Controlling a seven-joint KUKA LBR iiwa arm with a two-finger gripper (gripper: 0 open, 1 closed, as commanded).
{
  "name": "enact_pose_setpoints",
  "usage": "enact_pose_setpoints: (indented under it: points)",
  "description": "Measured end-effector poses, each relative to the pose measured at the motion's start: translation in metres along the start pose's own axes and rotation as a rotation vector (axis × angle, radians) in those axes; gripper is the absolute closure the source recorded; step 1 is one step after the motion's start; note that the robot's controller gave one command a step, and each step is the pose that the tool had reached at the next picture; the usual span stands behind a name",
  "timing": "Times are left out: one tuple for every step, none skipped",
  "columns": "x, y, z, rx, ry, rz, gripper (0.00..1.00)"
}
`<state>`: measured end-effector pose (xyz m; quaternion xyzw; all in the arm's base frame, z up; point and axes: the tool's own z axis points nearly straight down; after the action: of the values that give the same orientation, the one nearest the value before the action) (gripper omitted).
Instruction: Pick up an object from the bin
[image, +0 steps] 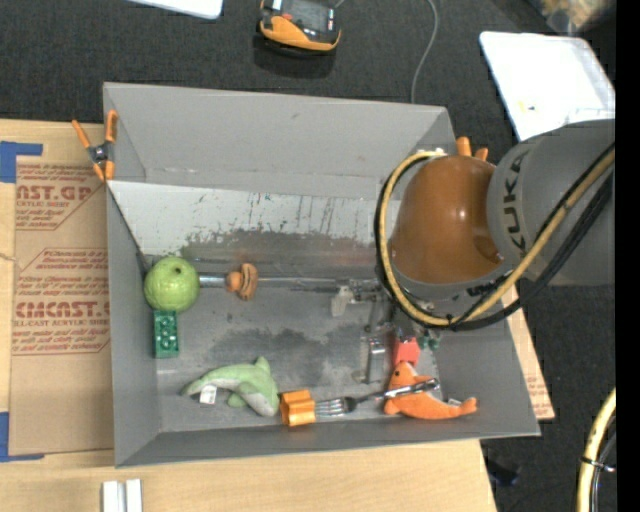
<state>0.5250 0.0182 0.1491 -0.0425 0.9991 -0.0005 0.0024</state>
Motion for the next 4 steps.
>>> enact_pose_setpoints:
  points:
    - [-0.002, 0.068, 0.004, -0.005, 0.003, -0.130, 0.00]
    - [-0.004, 0.166, 0.065, 0.001, 0.000, -0.282, 0.00]
    - [0.015, 0.163, 0.079, -0.003, -0.007, -0.391, 1.00]
    - [0.015, 0.163, 0.079, -0.004, -0.007, -0.391, 1.00]
